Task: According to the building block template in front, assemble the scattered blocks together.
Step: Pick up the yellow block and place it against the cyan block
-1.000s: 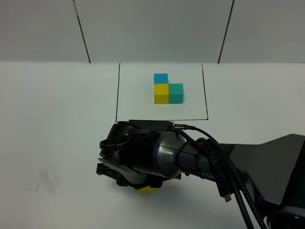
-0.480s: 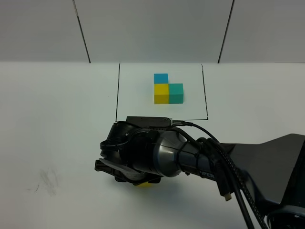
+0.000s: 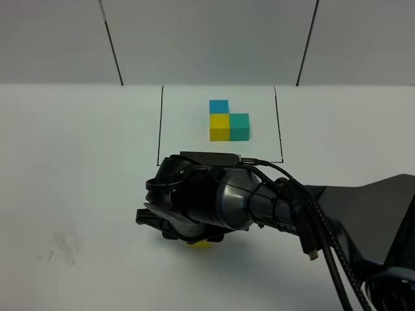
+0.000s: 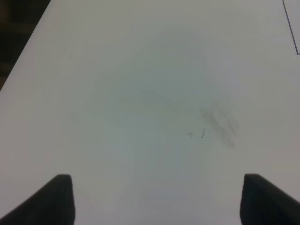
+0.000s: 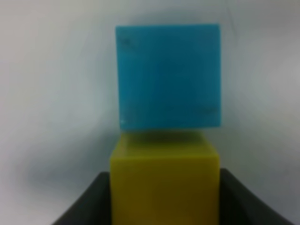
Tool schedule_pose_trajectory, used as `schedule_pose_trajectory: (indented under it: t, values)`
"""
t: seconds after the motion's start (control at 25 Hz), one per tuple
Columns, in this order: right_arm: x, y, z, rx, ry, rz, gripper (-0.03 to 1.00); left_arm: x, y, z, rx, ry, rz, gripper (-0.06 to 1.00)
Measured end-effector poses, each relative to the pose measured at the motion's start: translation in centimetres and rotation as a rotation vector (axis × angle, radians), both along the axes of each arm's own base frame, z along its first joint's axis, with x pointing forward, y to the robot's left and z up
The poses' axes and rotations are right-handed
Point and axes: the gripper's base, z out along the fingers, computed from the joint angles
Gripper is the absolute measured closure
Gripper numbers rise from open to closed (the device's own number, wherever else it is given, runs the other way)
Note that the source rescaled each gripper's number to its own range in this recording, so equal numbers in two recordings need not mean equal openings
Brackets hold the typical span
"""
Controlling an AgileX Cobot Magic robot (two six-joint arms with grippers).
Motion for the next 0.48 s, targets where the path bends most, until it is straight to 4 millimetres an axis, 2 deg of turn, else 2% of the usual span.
schedule_pose_trajectory:
  t: [0.28,0.48]
  values:
    - [0.2,0.3,-1.0,0.001,0.017,0.003,0.75,0.0,0.0,0.0,0.000,0.000,0.000,0.36]
    - [0.6,0.7,-1.0,-0.014,0.036,0.007,0.75,0.0,0.0,0.0,0.000,0.000,0.000,0.36]
